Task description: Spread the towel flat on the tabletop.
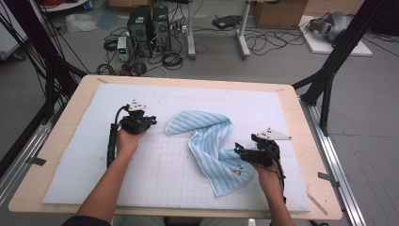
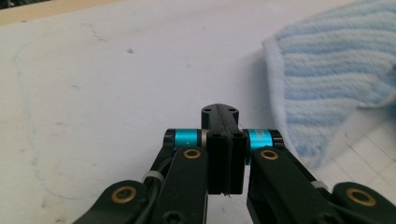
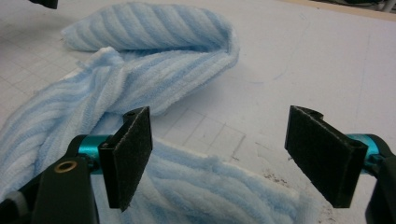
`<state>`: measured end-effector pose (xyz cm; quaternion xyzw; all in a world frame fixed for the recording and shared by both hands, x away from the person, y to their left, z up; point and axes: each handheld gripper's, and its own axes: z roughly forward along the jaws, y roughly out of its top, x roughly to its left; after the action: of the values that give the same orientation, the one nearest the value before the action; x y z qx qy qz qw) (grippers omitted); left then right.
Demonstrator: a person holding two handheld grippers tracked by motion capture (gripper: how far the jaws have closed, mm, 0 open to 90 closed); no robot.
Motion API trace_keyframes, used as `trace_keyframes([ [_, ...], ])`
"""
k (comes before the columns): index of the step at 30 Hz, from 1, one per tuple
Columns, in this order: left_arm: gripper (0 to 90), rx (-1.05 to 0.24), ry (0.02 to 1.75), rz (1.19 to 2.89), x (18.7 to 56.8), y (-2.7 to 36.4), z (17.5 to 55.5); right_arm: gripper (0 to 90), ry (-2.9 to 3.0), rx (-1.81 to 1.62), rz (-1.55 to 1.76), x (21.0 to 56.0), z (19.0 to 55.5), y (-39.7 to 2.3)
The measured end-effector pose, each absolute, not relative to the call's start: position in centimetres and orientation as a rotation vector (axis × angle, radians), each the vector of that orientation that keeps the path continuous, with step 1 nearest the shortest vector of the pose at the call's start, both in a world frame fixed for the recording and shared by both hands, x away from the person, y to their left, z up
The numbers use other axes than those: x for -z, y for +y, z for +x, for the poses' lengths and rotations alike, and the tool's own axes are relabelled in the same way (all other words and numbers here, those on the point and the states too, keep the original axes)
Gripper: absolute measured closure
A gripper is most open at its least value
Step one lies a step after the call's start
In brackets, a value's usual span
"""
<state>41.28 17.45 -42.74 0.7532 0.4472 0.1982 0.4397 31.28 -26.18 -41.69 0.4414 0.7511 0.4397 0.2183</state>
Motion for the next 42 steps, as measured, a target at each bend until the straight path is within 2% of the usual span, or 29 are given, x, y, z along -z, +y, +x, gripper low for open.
trace_keyframes([
  [1,82.5,-0.513,1.129,1.854,42.8,17.5,41.2,23.5,2.079,-1.218,1.214,41.7,31.3,-26.1],
  [2,65.6,-0.536,1.153,1.840,42.8,17.4,41.2,23.7,2.084,-1.224,1.211,41.6,31.2,-25.8],
  [3,54.0,-0.543,1.166,1.820,42.8,17.5,41.0,24.4,2.089,-1.232,1.205,41.6,31.2,-25.6],
  [4,49.0,-0.537,1.165,1.809,42.7,17.7,40.9,26.7,2.098,-1.239,1.186,41.6,31.2,-25.4],
  [6,44.9,-0.537,1.146,1.792,42.6,18.1,40.3,34.1,2.151,-1.285,1.143,41.5,31.0,-24.6],
  [10,41.7,-0.492,1.091,1.797,42.5,18.8,39.3,42.2,2.252,-1.317,1.020,41.4,30.6,-21.9],
  [14,41.0,-0.508,1.053,1.779,42.6,19.9,38.1,49.5,2.341,-1.308,0.941,41.4,30.8,-18.4],
  [16,40.5,-0.523,1.060,1.800,42.9,20.6,37.6,56.9,2.423,-1.249,0.936,41.6,31.4,-16.4],
  [21,40.2,-0.532,1.075,1.759,43.1,22.8,36.5,55.7,2.499,-1.080,0.946,42.8,32.9,-13.1],
  [27,39.6,-0.544,1.090,1.730,43.4,25.1,35.6,57.6,2.527,-0.981,0.947,43.9,34.1,-11.7],
  [28,39.6,-0.548,1.090,1.727,43.5,25.4,35.5,60.8,2.529,-0.985,0.951,43.9,34.2,-11.8],
  [30,39.8,-0.551,1.093,1.718,43.6,25.9,35.3,82.3,2.547,-1.008,0.935,43.9,34.2,-11.8],
  [31,39.7,-0.554,1.091,1.715,43.5,26.1,35.4,83.8,2.558,-1.015,0.919,43.9,34.2,-11.7],
  [35,40.3,-0.570,1.085,1.693,43.2,26.6,35.4,84.6,2.593,-1.107,0.917,44.0,34.1,-10.8],
  [42,40.4,-0.574,1.087,1.680,43.0,26.9,35.3,84.5,2.632,-1.312,0.836,43.7,33.5,-6.7],
])
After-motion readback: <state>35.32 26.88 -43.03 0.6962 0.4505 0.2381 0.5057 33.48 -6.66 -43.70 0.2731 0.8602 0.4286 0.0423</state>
